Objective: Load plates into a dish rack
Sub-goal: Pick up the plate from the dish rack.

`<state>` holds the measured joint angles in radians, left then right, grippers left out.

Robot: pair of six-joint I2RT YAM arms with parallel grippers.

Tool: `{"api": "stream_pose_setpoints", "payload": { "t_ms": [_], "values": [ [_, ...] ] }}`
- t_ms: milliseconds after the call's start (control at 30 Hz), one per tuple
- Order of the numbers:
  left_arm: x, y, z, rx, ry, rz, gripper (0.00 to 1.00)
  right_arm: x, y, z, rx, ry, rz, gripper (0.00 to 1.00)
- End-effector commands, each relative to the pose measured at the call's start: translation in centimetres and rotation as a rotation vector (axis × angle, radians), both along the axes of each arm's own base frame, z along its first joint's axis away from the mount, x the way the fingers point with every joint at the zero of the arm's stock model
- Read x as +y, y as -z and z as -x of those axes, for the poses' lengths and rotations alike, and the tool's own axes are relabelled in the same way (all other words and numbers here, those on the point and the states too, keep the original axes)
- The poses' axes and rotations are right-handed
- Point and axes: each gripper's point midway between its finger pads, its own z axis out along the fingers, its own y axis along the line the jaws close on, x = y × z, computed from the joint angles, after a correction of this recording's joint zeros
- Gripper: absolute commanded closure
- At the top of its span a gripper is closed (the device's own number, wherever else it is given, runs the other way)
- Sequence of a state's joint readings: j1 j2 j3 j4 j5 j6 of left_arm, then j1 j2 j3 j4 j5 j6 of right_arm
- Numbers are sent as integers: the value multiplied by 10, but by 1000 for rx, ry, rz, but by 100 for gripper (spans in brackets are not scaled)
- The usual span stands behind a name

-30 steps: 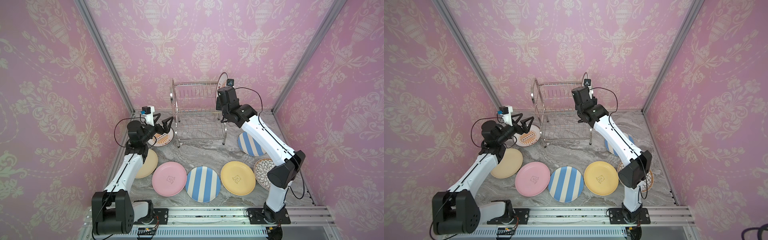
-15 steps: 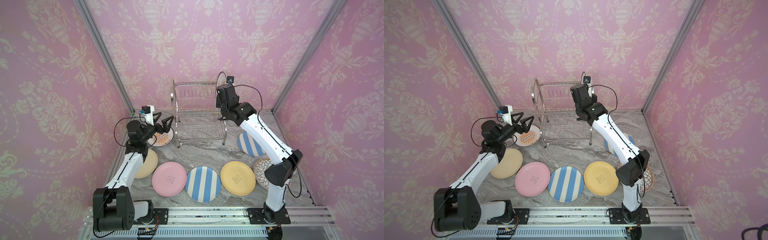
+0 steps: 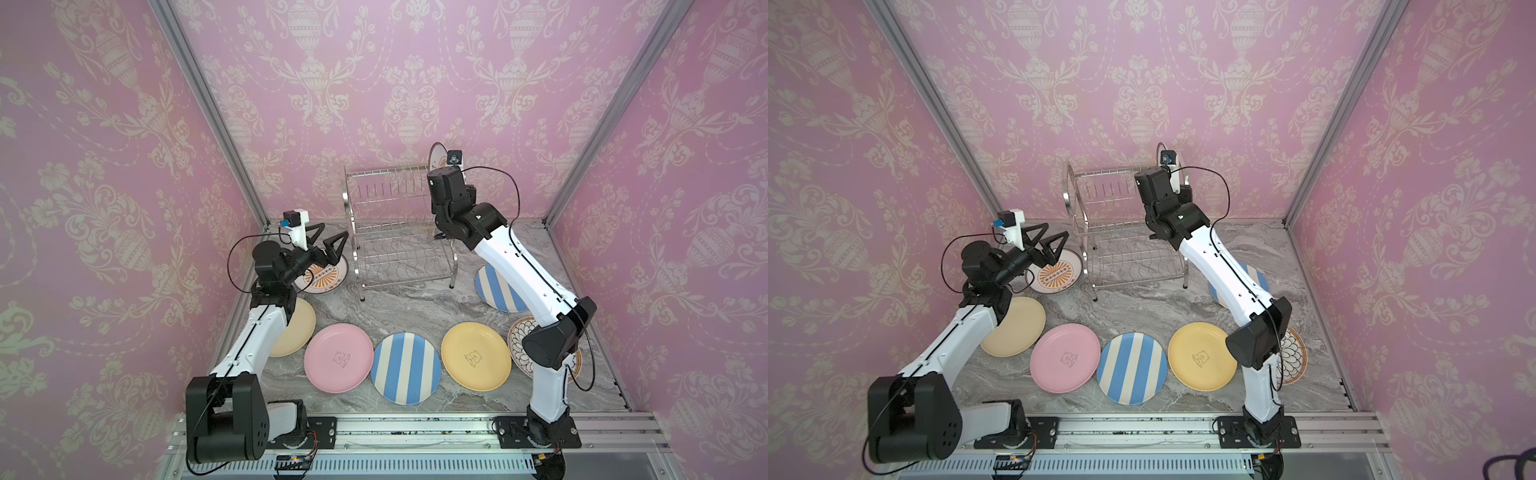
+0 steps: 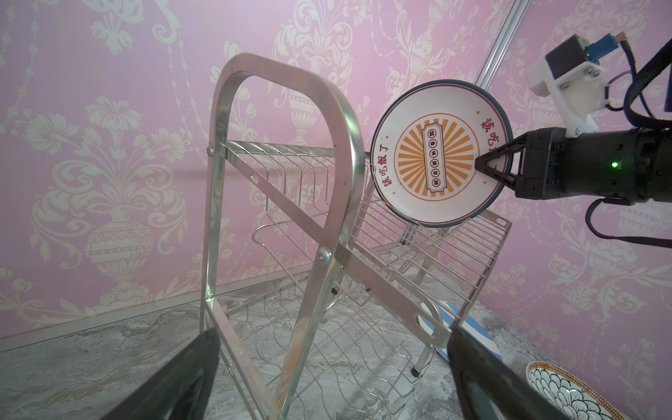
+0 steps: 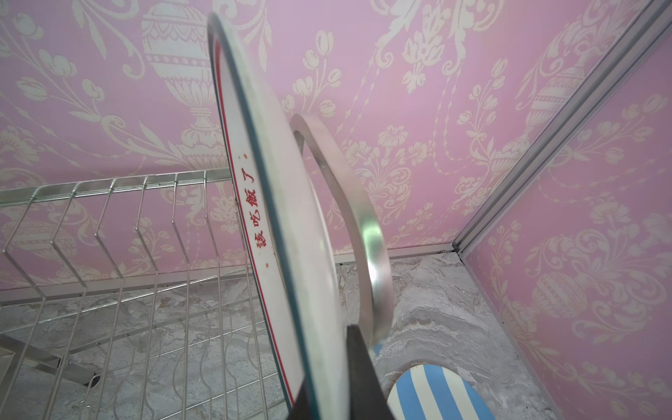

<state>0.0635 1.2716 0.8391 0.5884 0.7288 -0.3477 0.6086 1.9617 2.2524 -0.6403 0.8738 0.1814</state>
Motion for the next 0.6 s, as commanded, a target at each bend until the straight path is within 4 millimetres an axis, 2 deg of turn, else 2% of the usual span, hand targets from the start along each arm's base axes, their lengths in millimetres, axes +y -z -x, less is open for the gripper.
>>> {"api": "stream_pose_setpoints", "payload": {
  "t_ms": [0, 167, 300, 400, 500, 567],
  "values": [
    [-2, -4, 5, -16, 30, 13, 1, 4, -36, 2, -90, 1, 14, 100],
    [-4, -7, 7, -24, 44, 21, 1, 0, -65, 8, -163, 26, 46, 100],
    [-4, -8, 7, -25, 48, 23, 1, -3, -80, 13, -196, 33, 63, 100],
    [-5, -6, 7, -23, 49, 23, 1, -3, -82, 14, -197, 14, 77, 100],
    [-4, -4, 7, -20, 47, 21, 1, 0, -74, 11, -164, -38, 84, 100],
    [-4, -4, 6, -18, 46, 21, 1, -5, -67, 10, -132, -45, 83, 100]
  ]
}}
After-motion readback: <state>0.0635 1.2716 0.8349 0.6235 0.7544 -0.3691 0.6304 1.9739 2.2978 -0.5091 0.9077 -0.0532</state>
